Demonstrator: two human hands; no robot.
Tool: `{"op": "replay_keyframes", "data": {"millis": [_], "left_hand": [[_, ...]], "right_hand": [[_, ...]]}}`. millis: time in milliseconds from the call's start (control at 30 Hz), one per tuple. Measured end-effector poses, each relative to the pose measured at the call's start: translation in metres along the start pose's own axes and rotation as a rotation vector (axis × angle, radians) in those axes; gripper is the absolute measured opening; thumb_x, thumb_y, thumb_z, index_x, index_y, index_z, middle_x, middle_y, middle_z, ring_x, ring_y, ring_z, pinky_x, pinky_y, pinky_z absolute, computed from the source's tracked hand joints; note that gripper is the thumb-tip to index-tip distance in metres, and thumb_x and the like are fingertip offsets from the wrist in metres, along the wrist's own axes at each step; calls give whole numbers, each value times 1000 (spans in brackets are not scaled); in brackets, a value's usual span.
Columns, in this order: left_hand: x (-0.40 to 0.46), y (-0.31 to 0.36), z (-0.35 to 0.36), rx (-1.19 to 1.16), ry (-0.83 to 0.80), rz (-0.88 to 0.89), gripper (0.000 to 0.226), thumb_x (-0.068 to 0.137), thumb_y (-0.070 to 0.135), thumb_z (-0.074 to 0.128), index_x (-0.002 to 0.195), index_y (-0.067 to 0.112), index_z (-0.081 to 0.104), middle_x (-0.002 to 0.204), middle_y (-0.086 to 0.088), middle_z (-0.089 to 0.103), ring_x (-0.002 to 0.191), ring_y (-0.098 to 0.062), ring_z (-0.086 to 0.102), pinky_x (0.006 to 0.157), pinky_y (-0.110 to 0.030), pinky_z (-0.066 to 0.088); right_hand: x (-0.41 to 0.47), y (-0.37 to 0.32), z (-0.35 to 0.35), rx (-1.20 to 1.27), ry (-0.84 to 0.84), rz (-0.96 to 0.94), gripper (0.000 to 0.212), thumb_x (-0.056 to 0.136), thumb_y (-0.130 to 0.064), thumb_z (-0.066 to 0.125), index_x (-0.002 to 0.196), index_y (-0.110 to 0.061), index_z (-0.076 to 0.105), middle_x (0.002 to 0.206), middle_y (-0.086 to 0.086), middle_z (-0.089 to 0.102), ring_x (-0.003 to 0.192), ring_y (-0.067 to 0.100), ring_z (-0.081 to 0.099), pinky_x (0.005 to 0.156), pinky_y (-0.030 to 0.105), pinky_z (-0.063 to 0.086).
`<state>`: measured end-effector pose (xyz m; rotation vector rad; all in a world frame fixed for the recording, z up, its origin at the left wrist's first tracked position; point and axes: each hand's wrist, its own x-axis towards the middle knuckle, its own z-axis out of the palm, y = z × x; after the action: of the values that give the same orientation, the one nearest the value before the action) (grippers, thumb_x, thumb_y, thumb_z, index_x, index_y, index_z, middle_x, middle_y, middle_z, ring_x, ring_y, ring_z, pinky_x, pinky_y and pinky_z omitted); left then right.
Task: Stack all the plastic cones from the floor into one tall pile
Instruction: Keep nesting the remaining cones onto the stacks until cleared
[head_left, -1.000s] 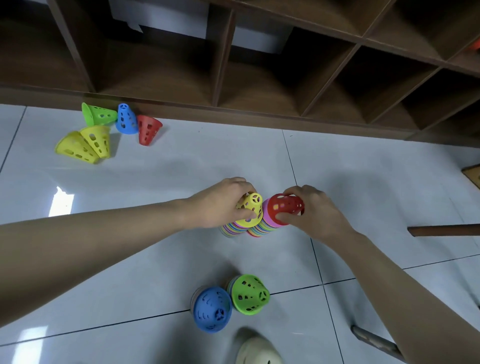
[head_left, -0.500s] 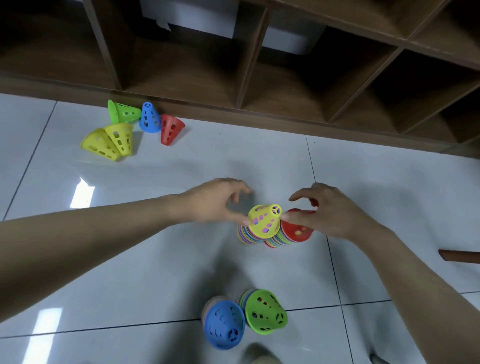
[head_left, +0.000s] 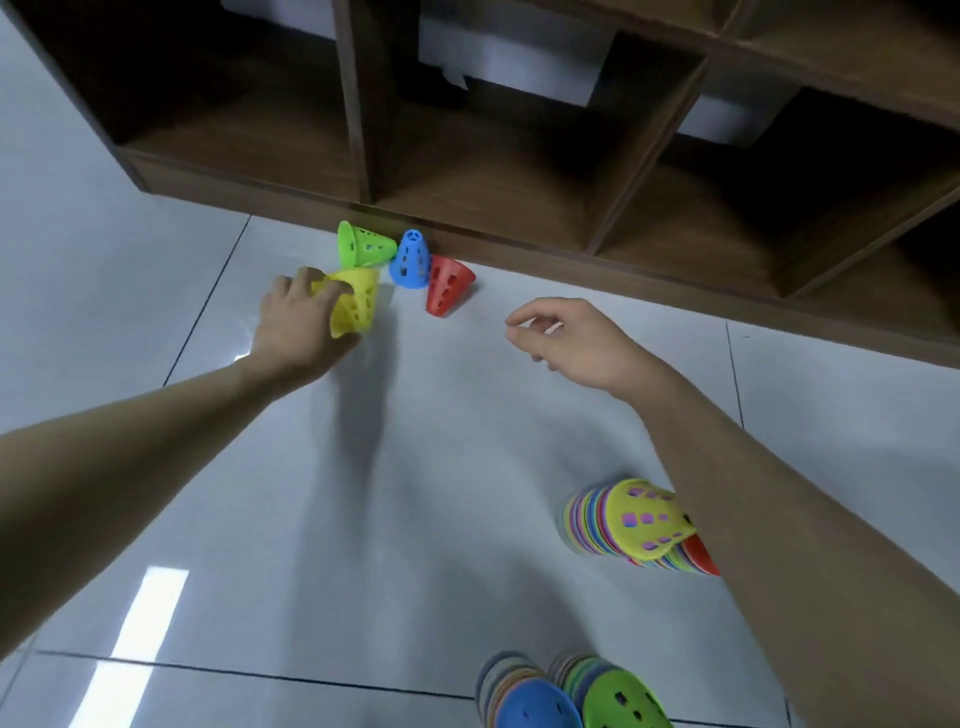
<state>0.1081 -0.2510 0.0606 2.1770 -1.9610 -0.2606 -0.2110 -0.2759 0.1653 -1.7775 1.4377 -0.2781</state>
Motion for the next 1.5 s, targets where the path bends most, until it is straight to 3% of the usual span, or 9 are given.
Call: {"op": "replay_keyframes", "data": {"millis": [233, 400, 600, 800, 1033, 1133, 1233, 1333, 1500], "left_hand": [[23, -15, -3, -5, -76, 37, 104, 73, 49, 83, 157, 28, 26, 160, -12, 28, 138, -42, 29, 109, -51, 28], [31, -22, 0, -6, -108, 79, 106, 71, 49, 84, 157, 27, 26, 158, -7, 34, 141, -37, 27, 109, -49, 29], [35, -54, -5, 153, -162, 88, 102, 75, 37, 82, 157, 23, 23, 162, -13, 22, 140, -39, 26, 110, -48, 31], [31, -76, -12, 49, -180, 52, 63, 84, 28, 73, 141, 18, 49, 136, -14, 49, 120, -38, 44, 96, -46, 45], [5, -73, 10, -196, -253, -34, 64, 81, 42, 78, 135, 20, 53, 123, -11, 57, 112, -34, 49, 96, -41, 44], [-4, -67, 16, -218, -277, -45, 62, 82, 43, 77, 135, 21, 53, 123, -9, 57, 117, -32, 49, 91, -37, 41], [-10, -59, 19, -244, -279, -43, 61, 82, 44, 76, 134, 21, 54, 121, -9, 57, 115, -33, 49, 94, -39, 44], [-15, -45, 21, -265, -304, -22, 58, 82, 43, 76, 131, 21, 56, 118, -9, 57, 113, -32, 49, 94, -41, 45], [-28, -24, 27, -266, -377, 81, 61, 82, 44, 75, 134, 21, 53, 122, -7, 58, 116, -31, 49, 96, -42, 46]], "right_hand": [[74, 5, 34, -144, -58, 123, 57, 92, -39, 68, 143, -28, 46, 146, -2, 44, 120, 19, 55, 89, 27, 44], [101, -6, 57, -188, -14, 41, 70, 90, -33, 70, 151, -25, 36, 152, 0, 37, 137, 18, 41, 101, 24, 35], [135, -16, 79, -254, 34, 14, 85, 89, -29, 71, 158, -23, 22, 166, 0, 18, 151, 24, 19, 121, 34, 21], [150, -17, 90, -190, 80, 56, 74, 87, -24, 69, 153, -23, 35, 152, 4, 42, 141, 25, 37, 117, 38, 32], [132, -6, 109, -87, 52, 74, 46, 91, -9, 62, 134, -18, 53, 119, 3, 64, 111, 22, 61, 89, 25, 44], [115, -2, 115, -113, -38, 90, 74, 86, -16, 71, 151, -27, 37, 124, 4, 62, 107, 17, 59, 96, 30, 47], [97, 2, 118, -254, -137, 53, 99, 79, -26, 79, 156, -41, 19, 136, 2, 52, 123, 19, 52, 108, 38, 43], [86, 2, 119, -381, -133, 54, 83, 81, -36, 77, 151, -37, 33, 131, 4, 49, 120, 25, 54, 103, 38, 46], [80, -4, 120, -582, -105, 81, 53, 76, -46, 74, 121, -26, 57, 117, 2, 43, 107, 25, 55, 95, 39, 49]]}}
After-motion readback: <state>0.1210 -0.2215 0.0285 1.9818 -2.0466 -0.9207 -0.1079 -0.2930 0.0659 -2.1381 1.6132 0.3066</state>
